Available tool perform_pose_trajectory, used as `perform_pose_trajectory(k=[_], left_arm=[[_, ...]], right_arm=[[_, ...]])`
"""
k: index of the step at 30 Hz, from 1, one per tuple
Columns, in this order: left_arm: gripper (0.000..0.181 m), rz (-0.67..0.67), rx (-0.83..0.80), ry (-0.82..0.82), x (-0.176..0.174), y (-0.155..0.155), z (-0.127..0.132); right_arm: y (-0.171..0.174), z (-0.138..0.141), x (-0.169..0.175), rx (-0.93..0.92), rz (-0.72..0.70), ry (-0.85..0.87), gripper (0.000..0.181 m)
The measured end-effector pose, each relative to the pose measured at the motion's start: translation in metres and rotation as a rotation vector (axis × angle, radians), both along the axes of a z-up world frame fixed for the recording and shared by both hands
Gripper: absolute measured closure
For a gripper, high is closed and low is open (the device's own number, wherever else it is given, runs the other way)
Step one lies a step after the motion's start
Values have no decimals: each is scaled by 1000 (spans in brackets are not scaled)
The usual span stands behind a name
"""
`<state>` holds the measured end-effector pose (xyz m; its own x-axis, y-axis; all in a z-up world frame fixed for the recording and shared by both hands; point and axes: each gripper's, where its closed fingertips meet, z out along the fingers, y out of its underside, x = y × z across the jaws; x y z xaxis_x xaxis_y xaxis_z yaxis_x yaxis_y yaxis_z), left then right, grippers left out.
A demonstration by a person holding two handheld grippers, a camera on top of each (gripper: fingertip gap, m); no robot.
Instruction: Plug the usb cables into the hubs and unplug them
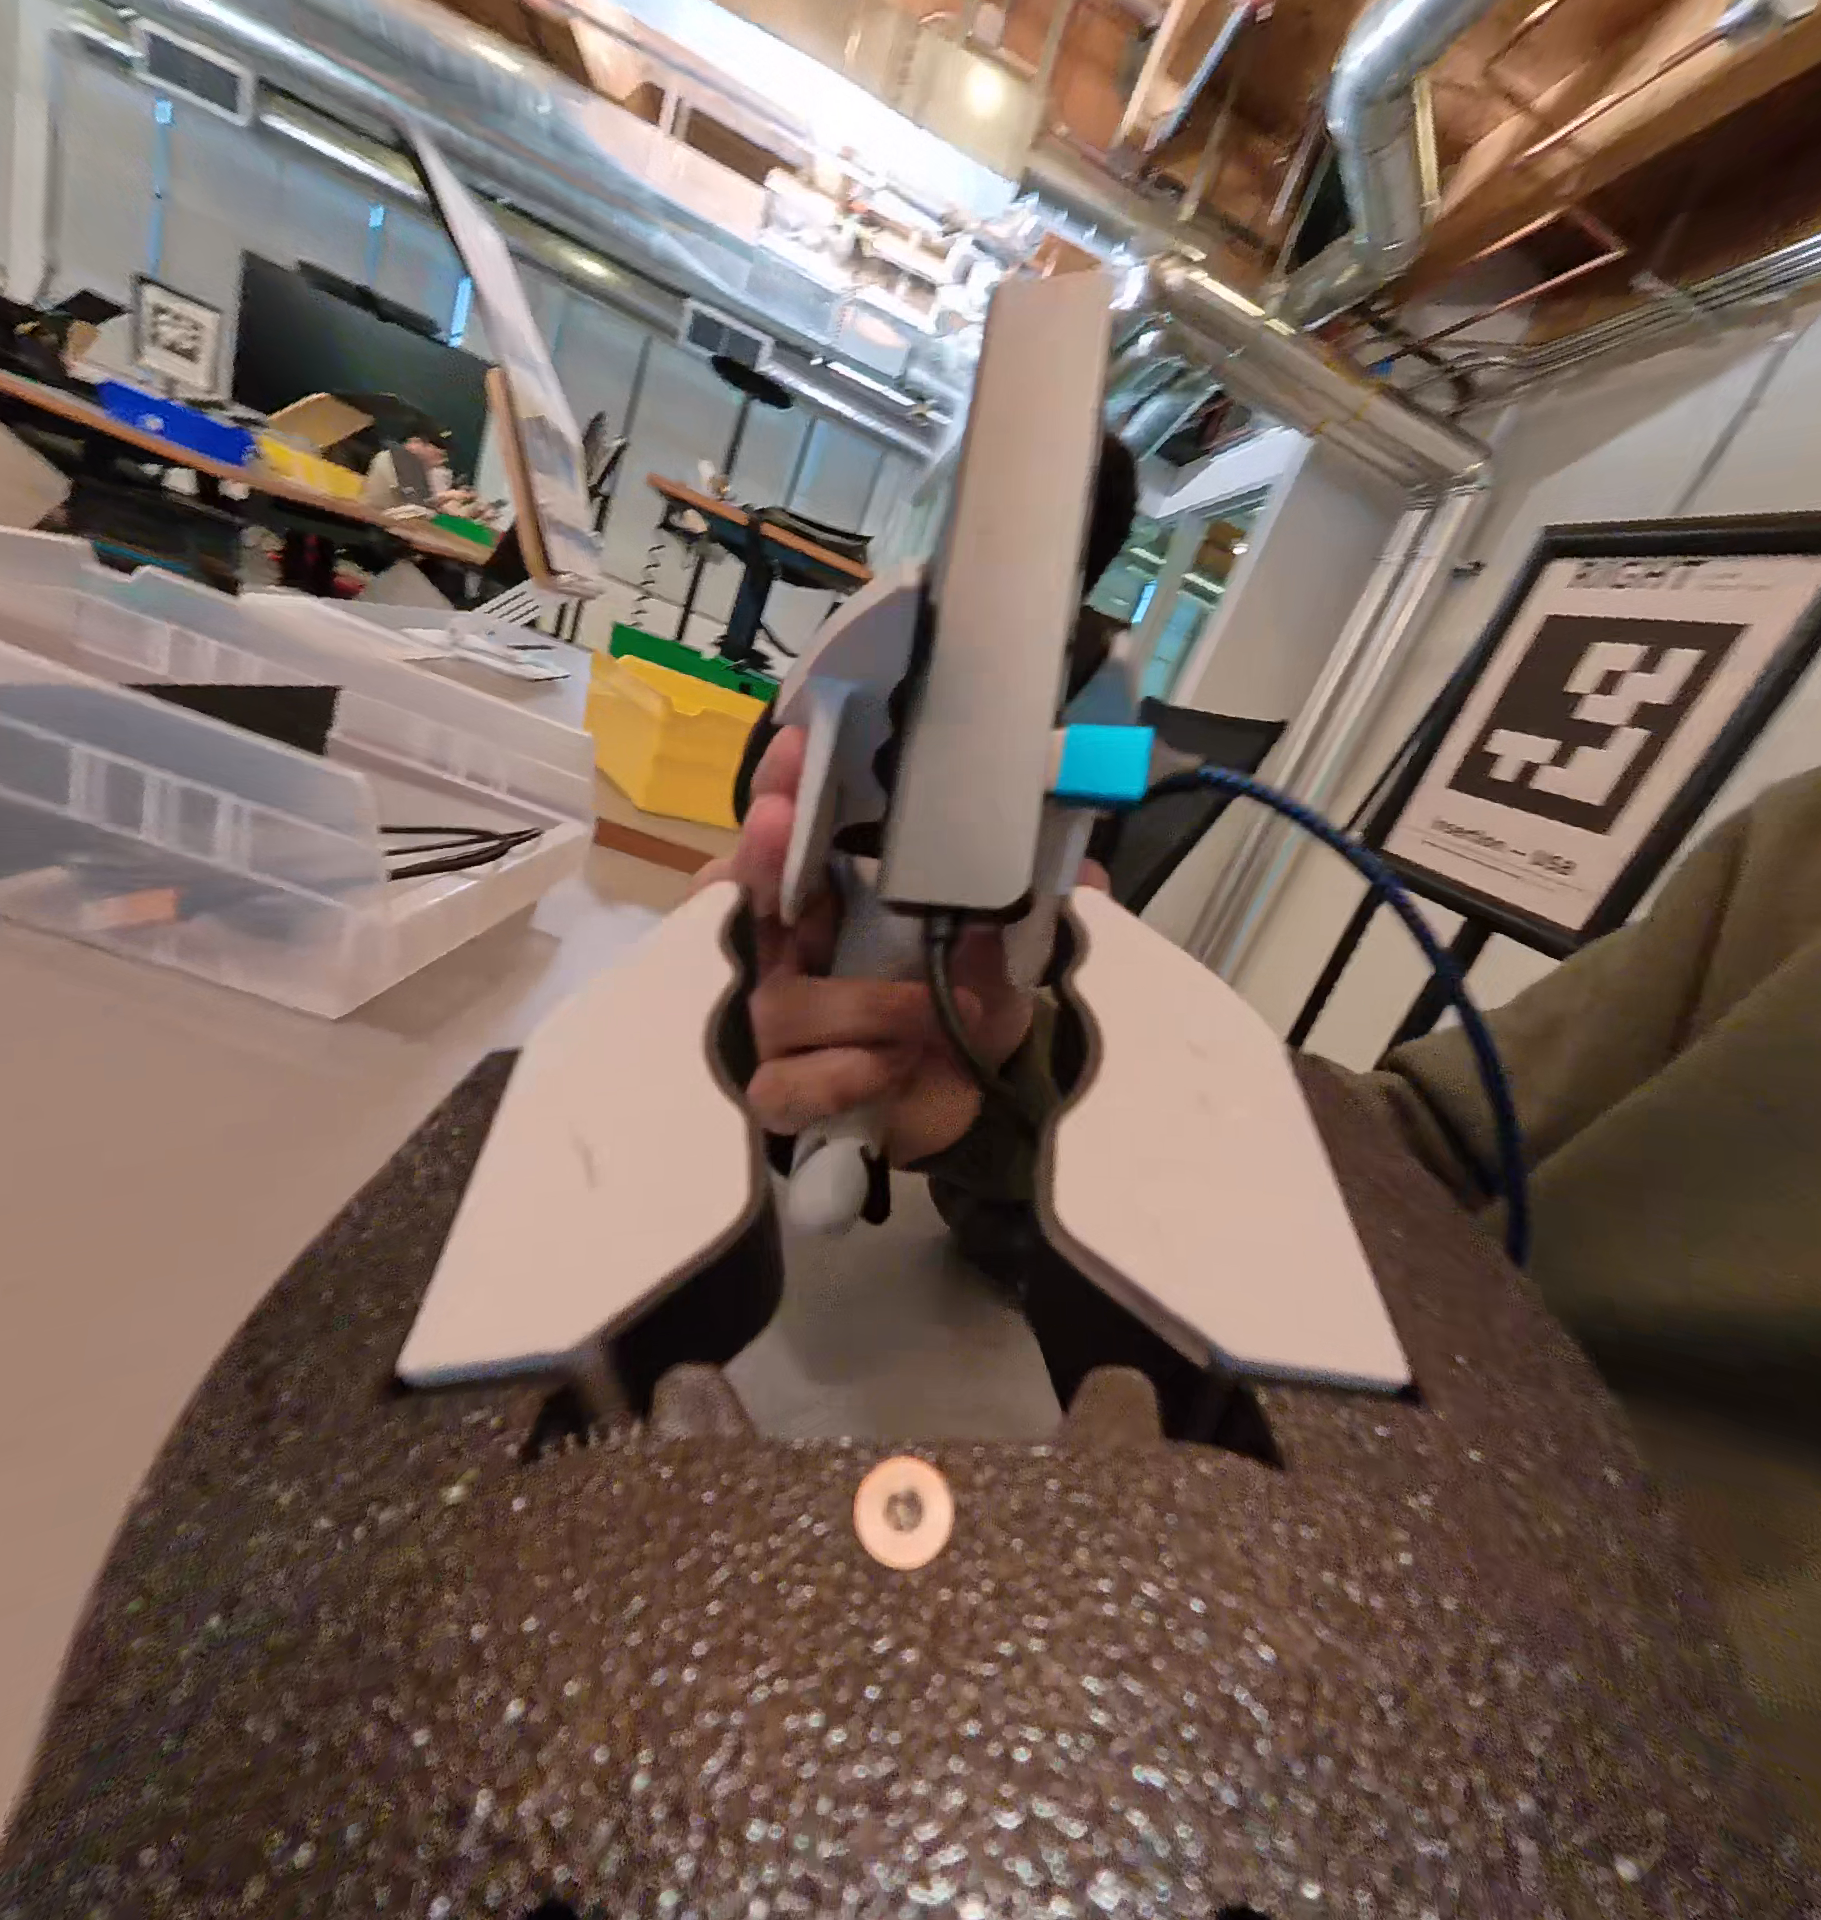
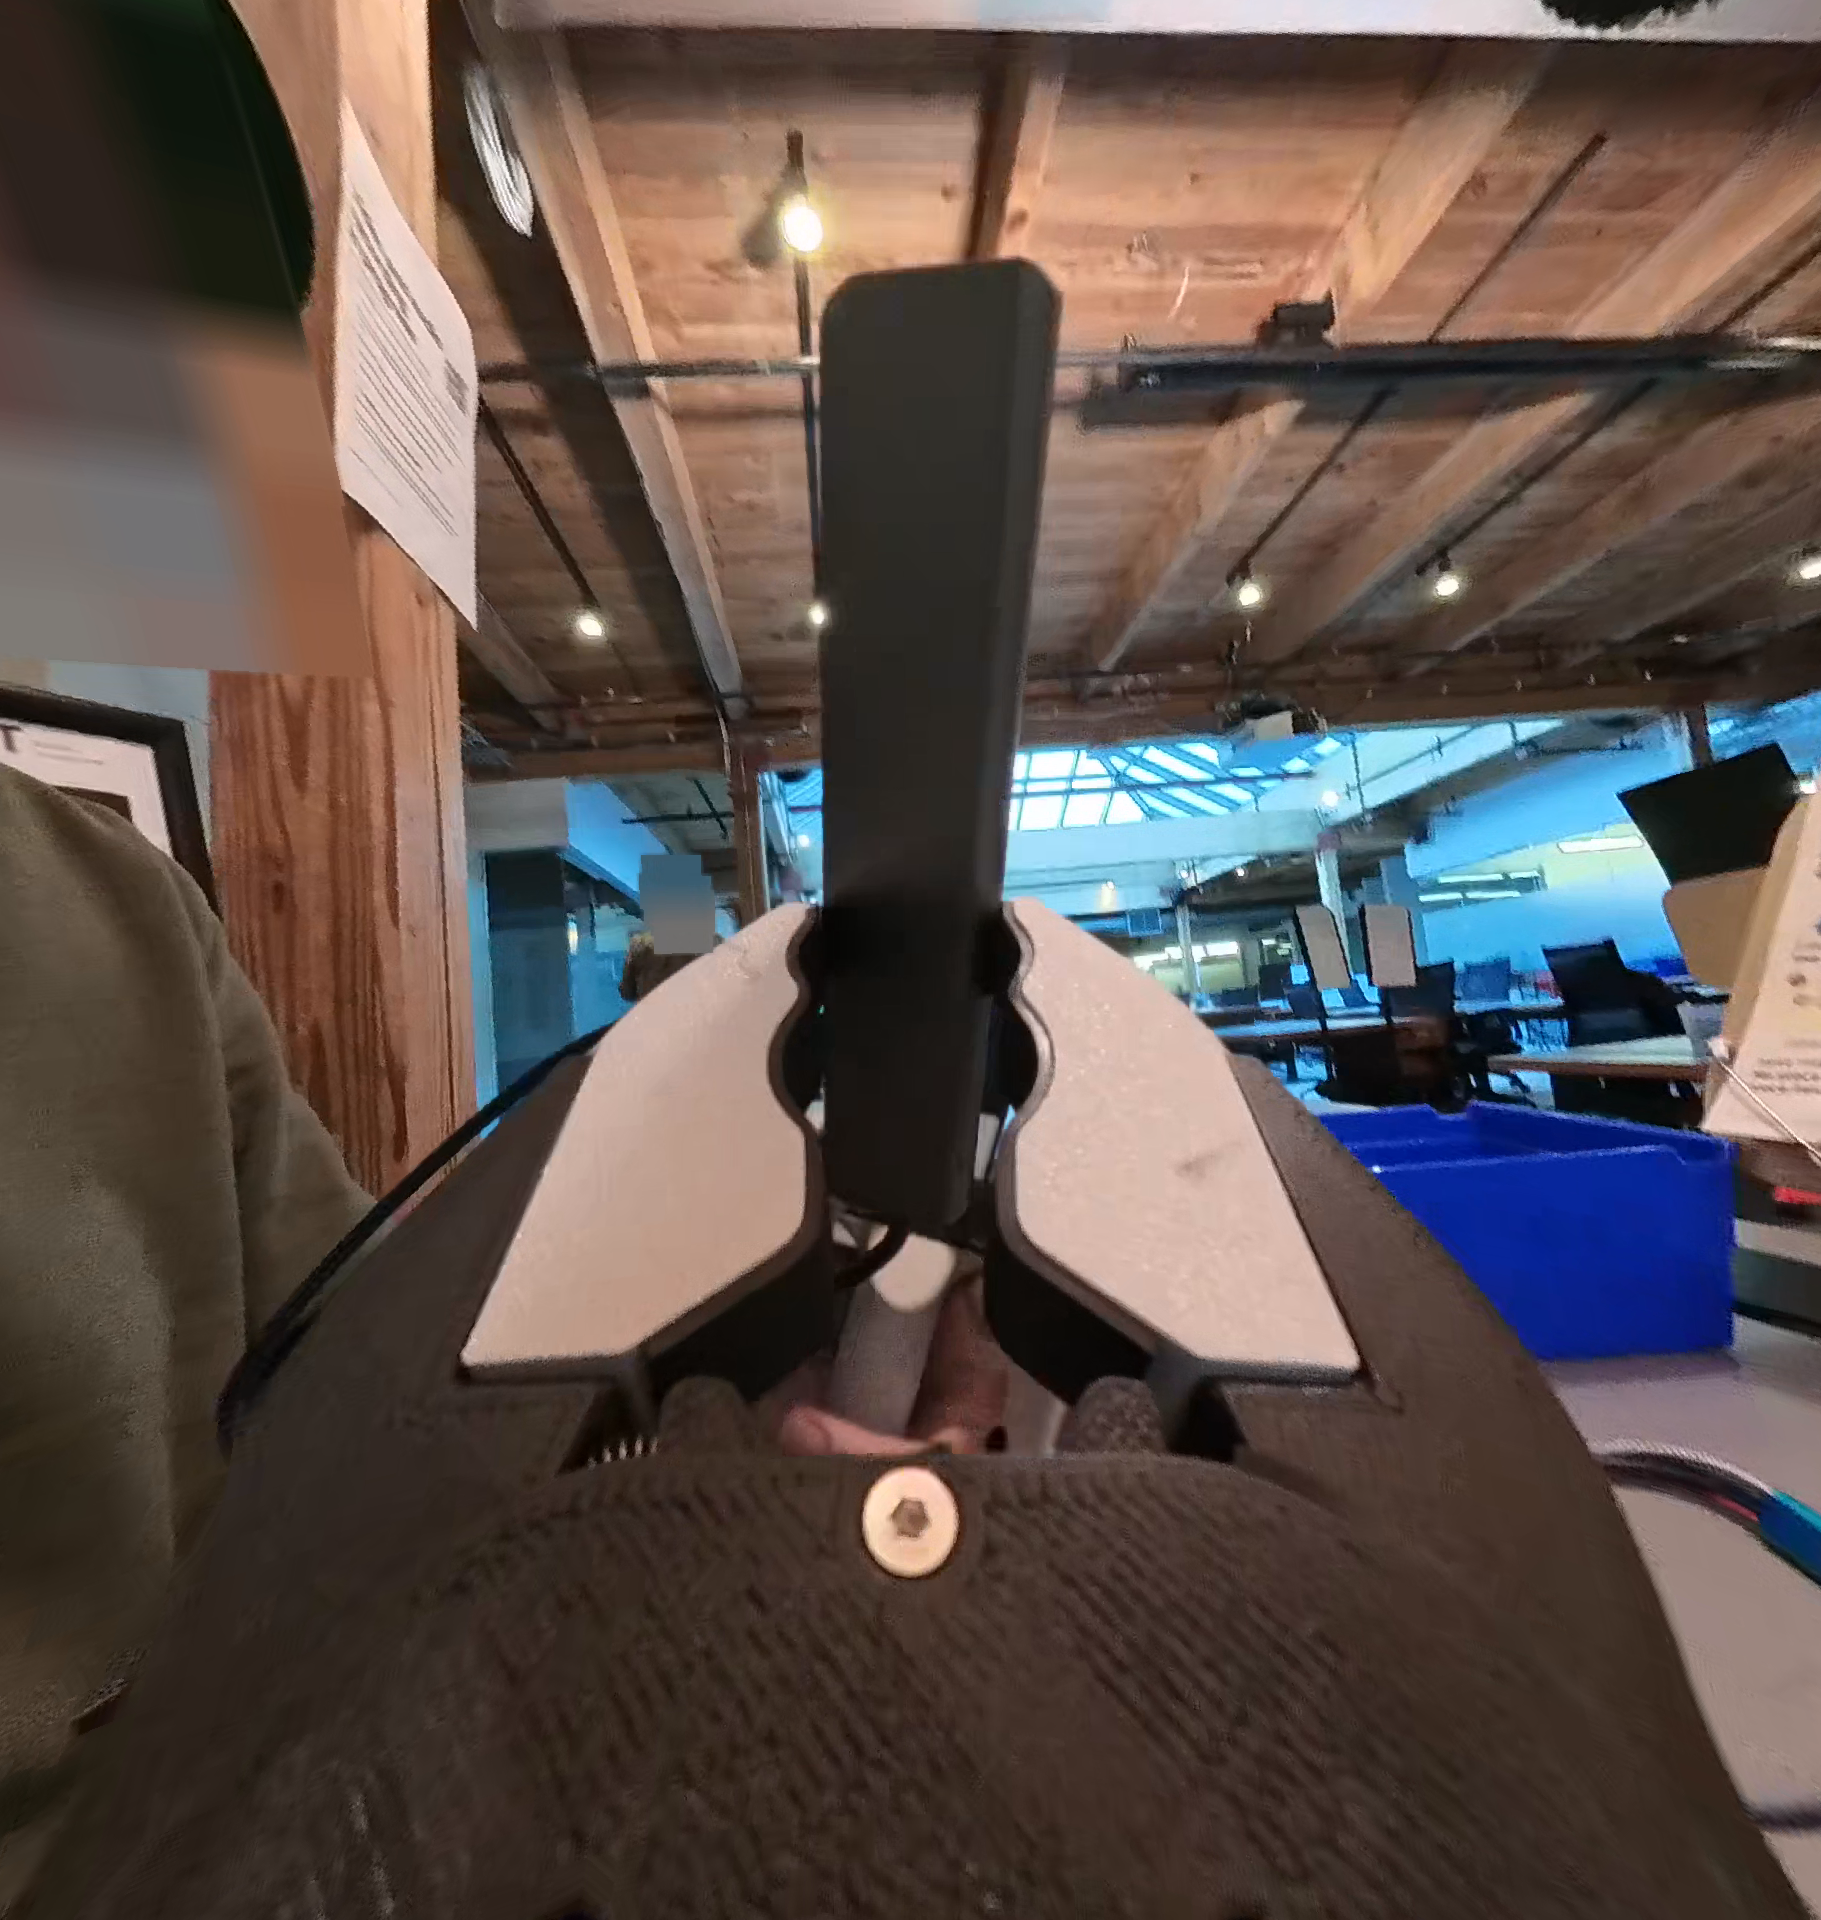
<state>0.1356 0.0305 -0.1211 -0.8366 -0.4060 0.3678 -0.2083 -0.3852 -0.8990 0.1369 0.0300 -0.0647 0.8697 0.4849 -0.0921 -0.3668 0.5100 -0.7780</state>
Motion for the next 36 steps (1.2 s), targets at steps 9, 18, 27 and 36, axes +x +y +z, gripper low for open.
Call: perform_pose_trajectory(k=[9, 18, 27, 36], left_arm=[[152, -25, -57, -22, -8, 5, 7], [152, -81, -30, -52, -14, -5, 1], [152, 524, 458, -26, 26, 69, -18], [152, 906, 779, 131, 33, 112, -28]], right_arm=[[14, 3, -4, 45, -3, 1, 151], [12, 1, -15, 52, 0, -43, 151], [30, -45, 28, -406, -416, -102, 127], [74, -74, 18, -660, -704, -411, 152]])
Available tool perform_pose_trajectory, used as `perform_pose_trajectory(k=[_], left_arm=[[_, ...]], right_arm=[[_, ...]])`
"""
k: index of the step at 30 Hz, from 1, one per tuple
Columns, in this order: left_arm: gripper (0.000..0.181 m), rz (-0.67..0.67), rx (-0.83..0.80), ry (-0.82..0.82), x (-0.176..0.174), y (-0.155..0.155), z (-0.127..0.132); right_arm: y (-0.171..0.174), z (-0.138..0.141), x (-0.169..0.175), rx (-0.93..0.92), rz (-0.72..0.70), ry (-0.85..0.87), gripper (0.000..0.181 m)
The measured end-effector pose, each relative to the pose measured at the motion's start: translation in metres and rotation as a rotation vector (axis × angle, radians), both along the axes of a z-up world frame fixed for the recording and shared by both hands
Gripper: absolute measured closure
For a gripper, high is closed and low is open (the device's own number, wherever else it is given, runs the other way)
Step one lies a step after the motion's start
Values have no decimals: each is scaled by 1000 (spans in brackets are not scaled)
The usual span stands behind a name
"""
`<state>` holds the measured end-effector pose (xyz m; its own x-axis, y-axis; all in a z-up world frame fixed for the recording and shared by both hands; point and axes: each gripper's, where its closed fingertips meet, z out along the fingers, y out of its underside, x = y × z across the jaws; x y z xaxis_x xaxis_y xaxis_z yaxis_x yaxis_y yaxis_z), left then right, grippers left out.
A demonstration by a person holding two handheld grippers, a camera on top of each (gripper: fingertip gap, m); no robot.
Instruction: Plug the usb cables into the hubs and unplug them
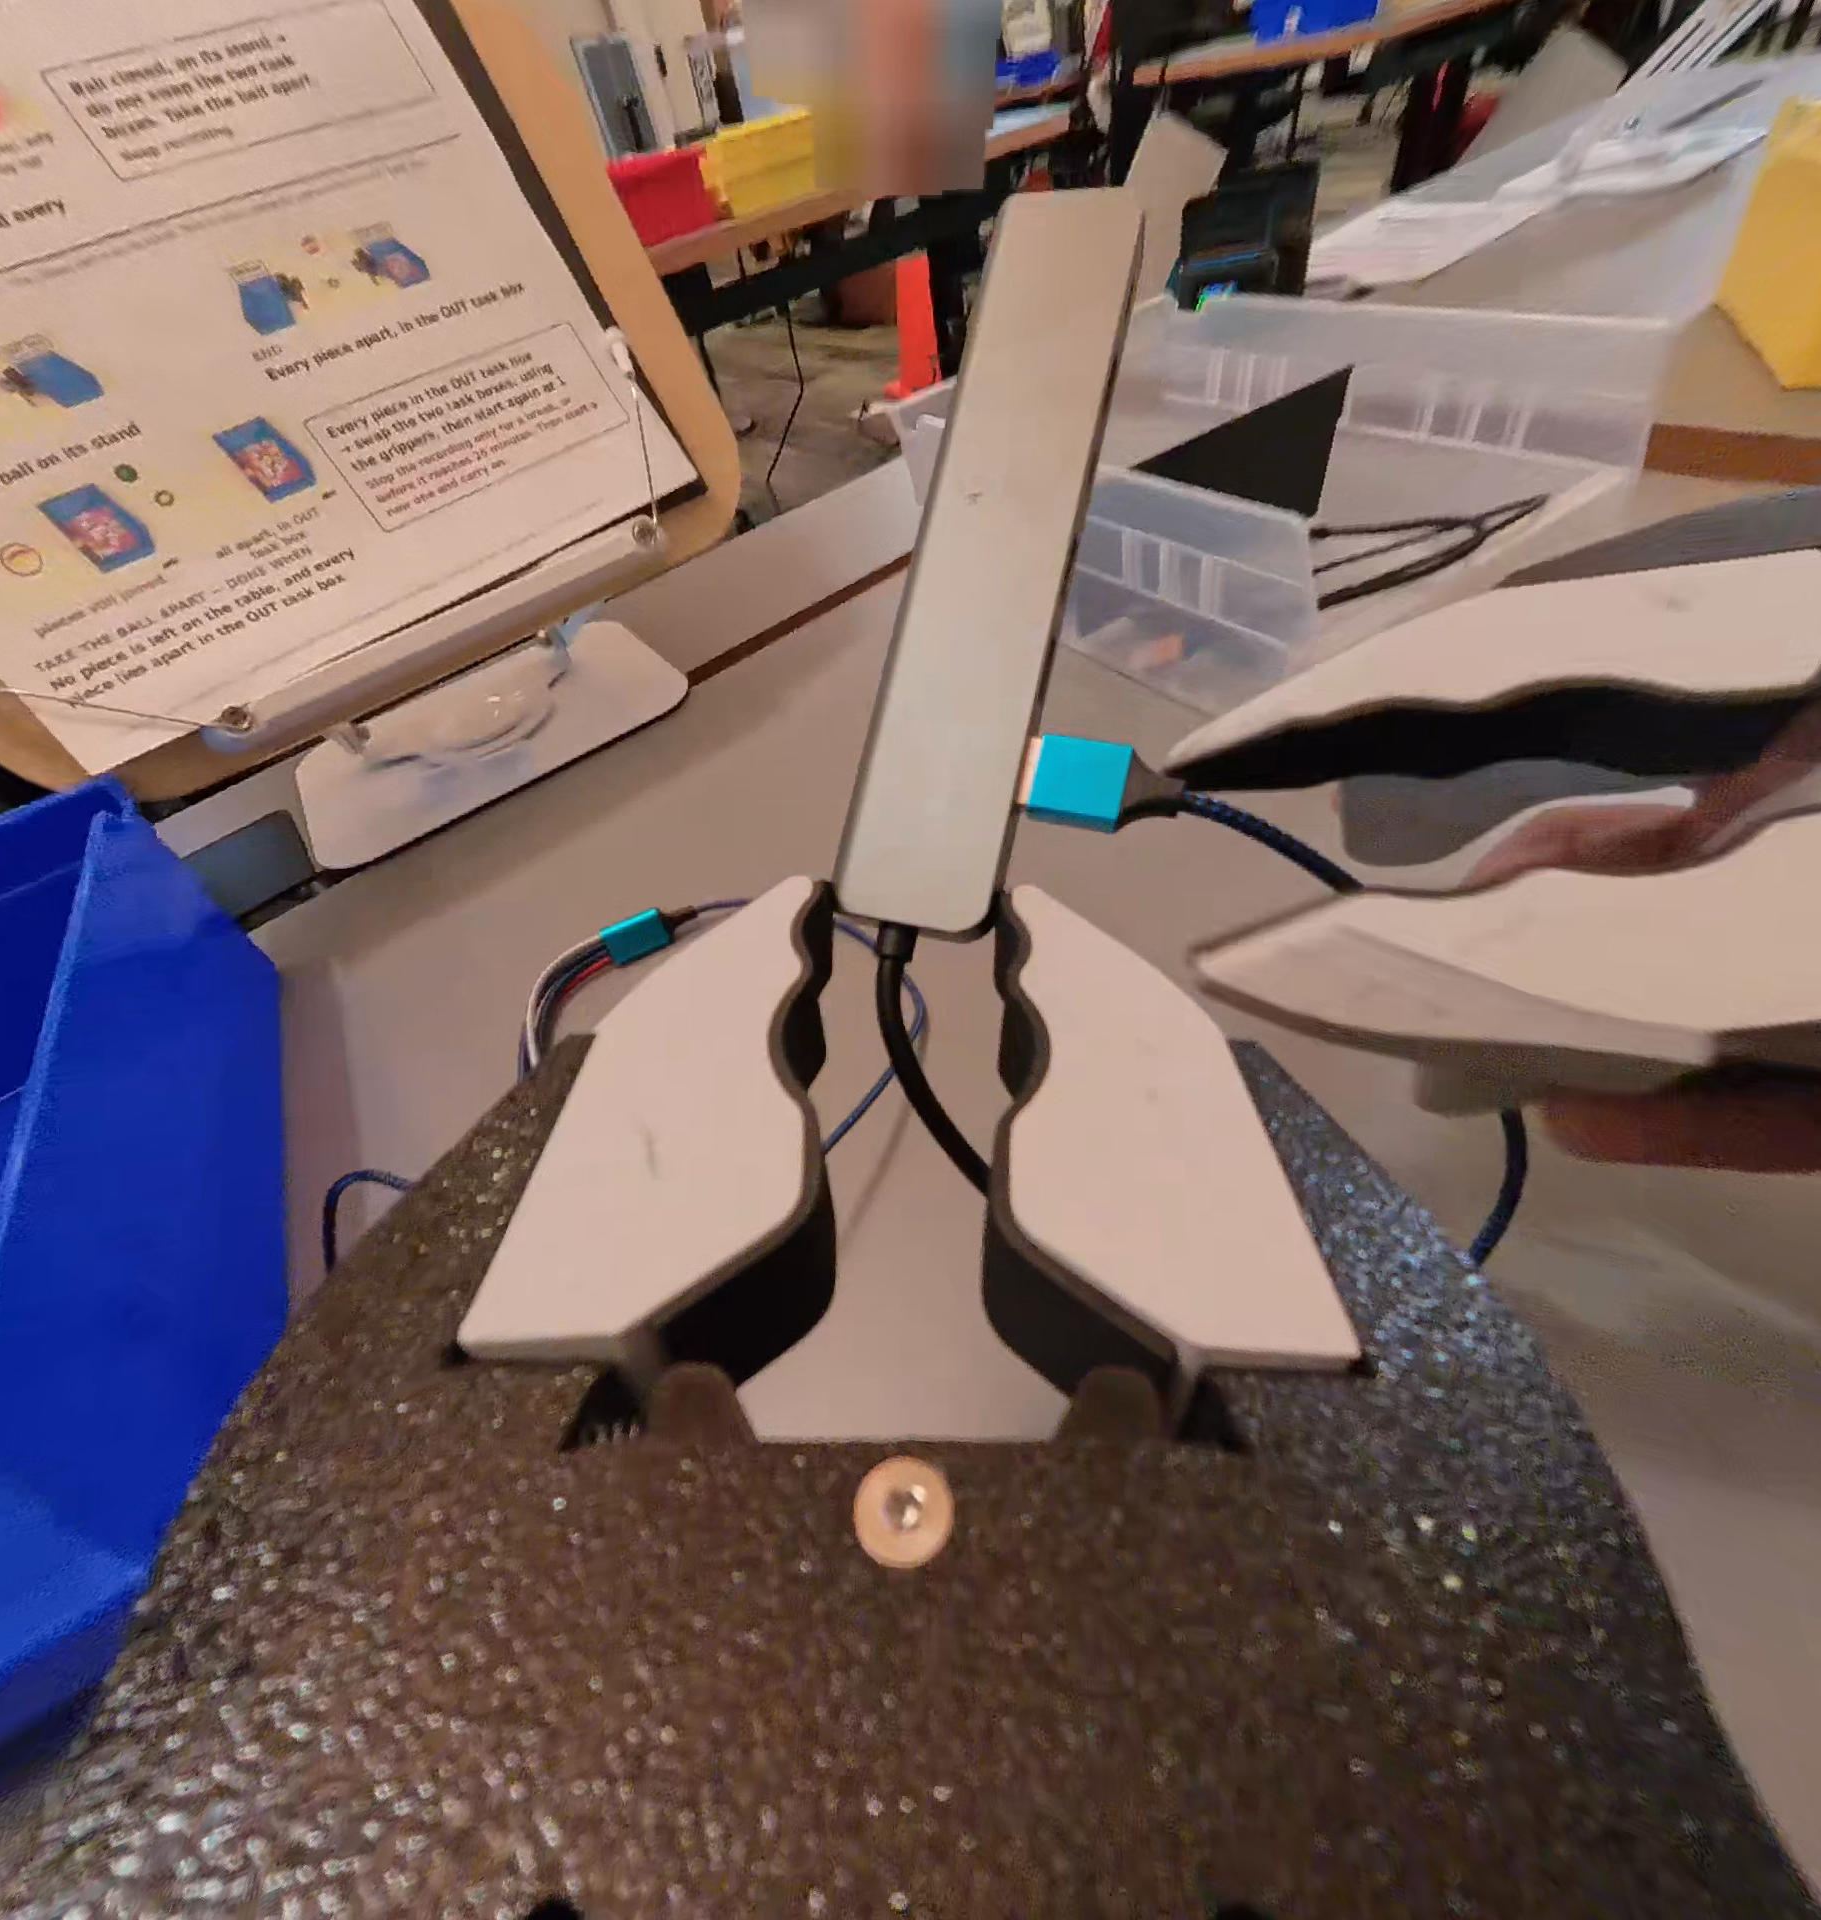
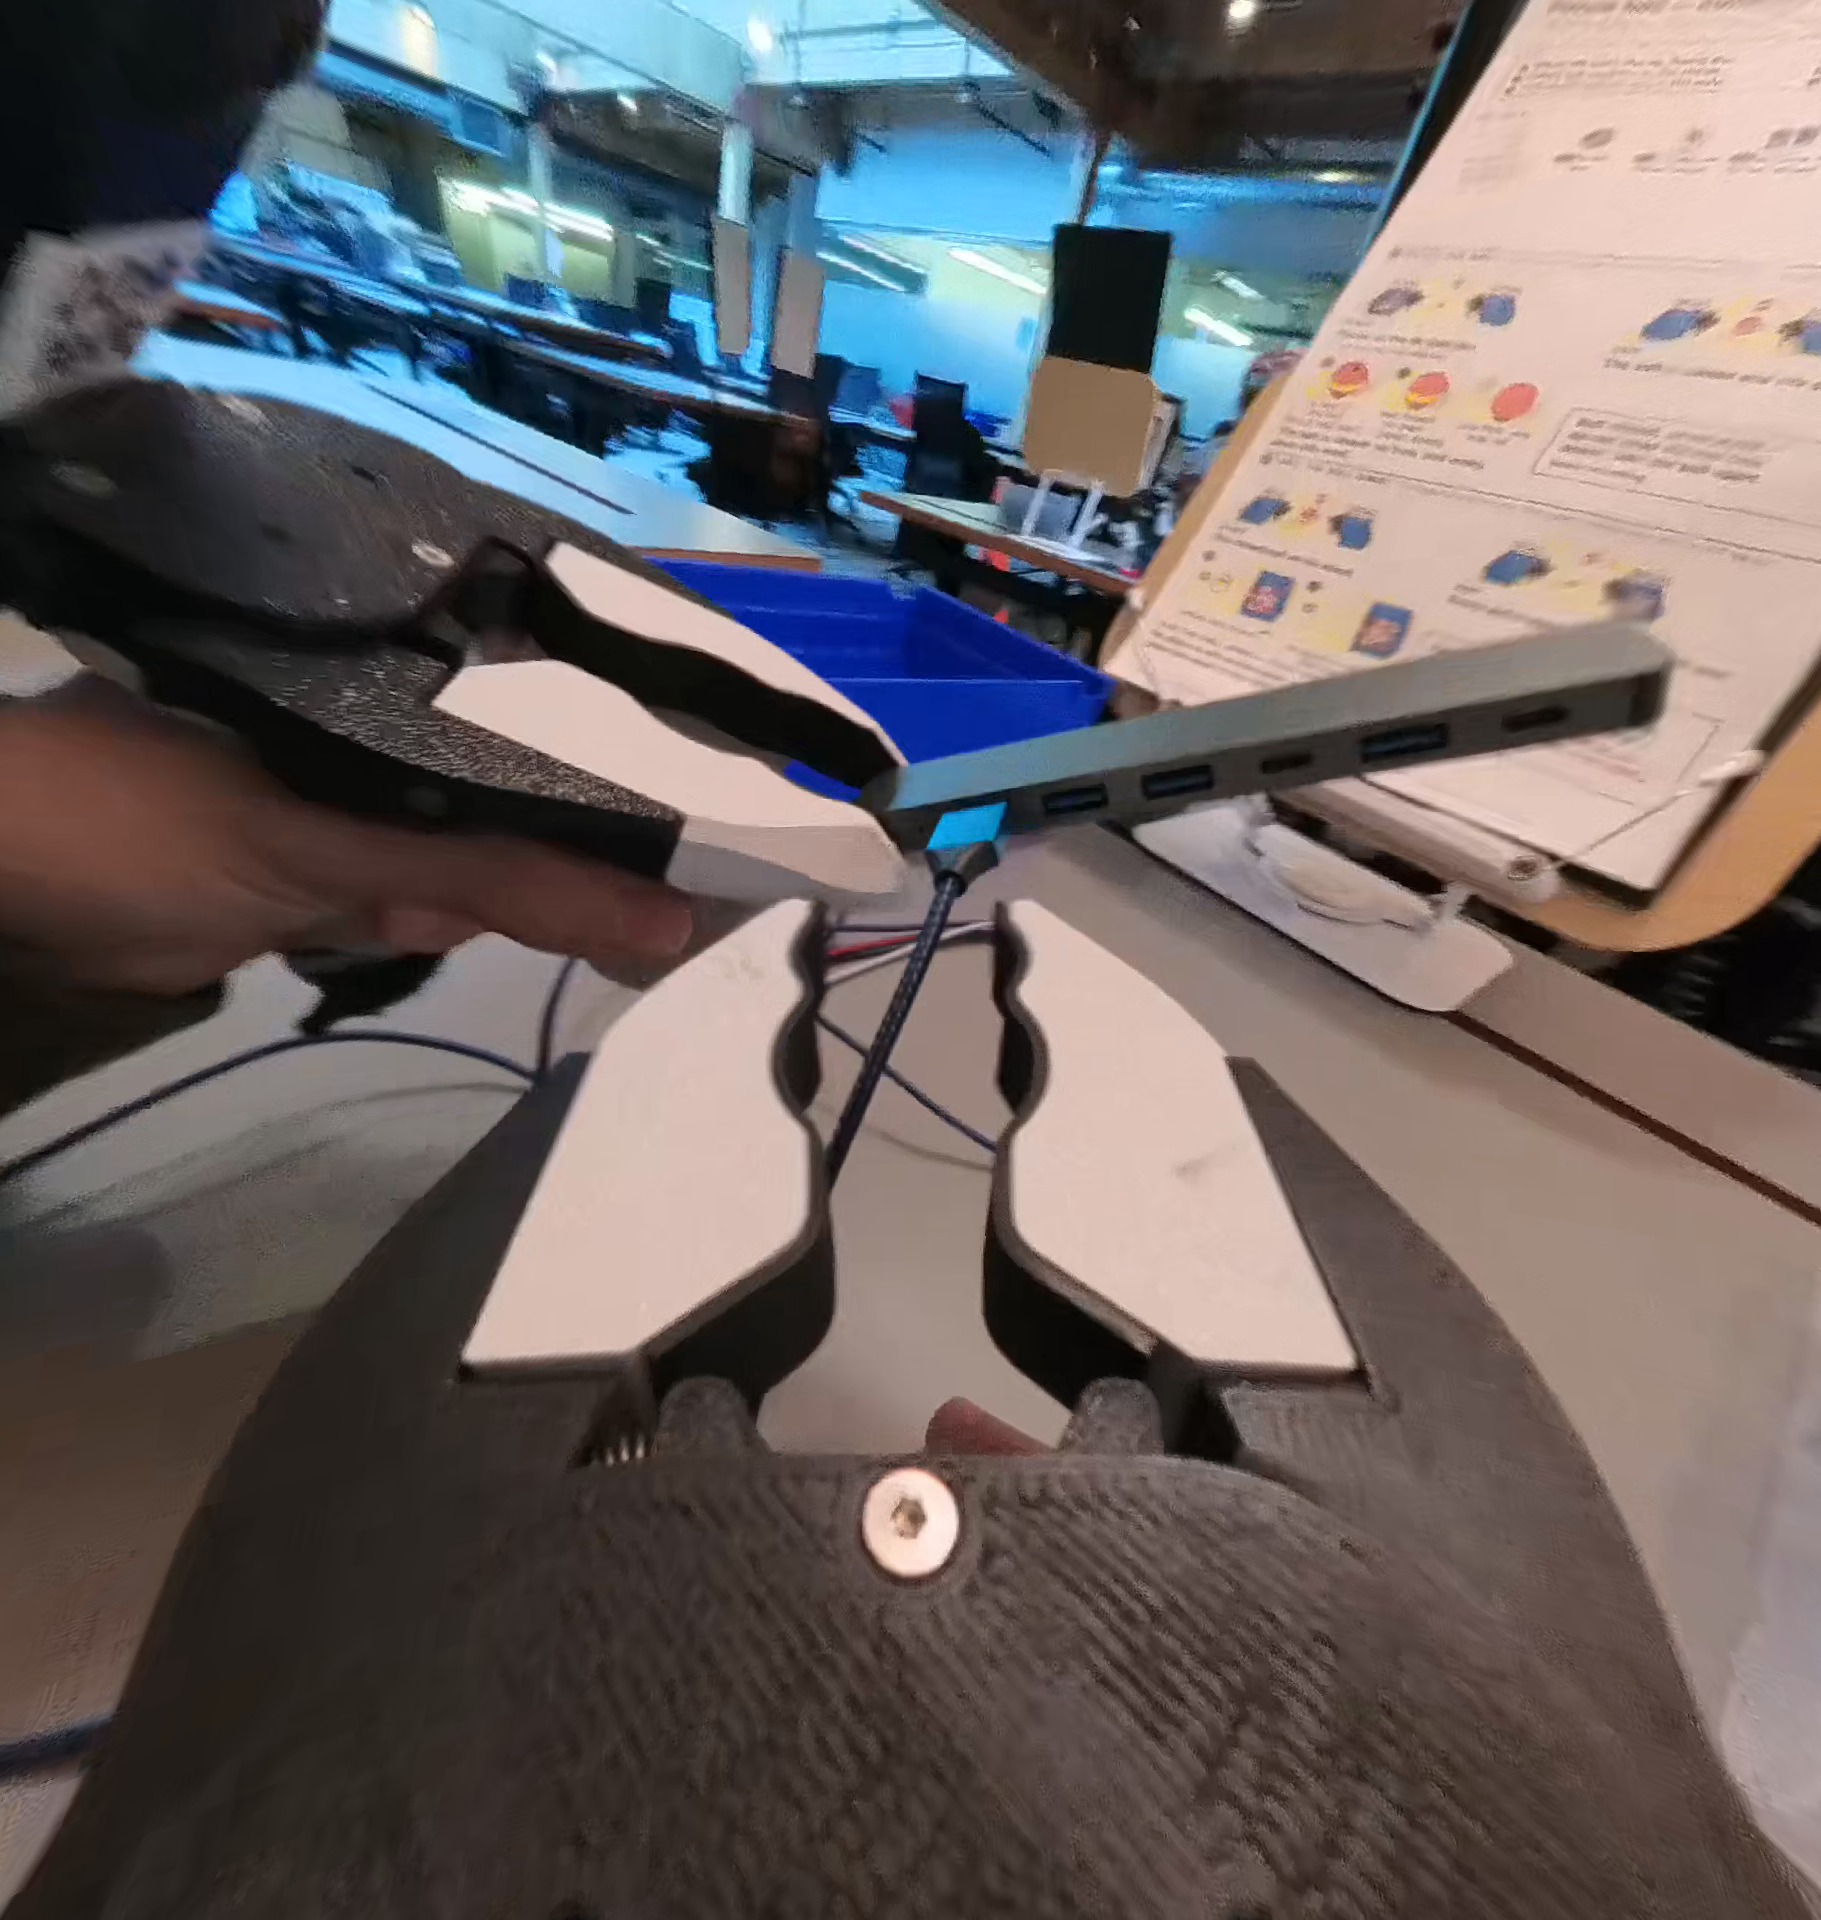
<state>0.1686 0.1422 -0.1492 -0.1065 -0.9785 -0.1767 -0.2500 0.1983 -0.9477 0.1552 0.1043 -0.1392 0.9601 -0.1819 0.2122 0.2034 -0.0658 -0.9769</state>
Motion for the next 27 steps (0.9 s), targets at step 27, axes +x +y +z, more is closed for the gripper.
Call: perform_pose_trajectory(k=[27], left_arm=[[142, -155, -215, -183, 2, -33, 24]], right_arm=[[-23, 18, 35, 242, -168, 72, 168]])
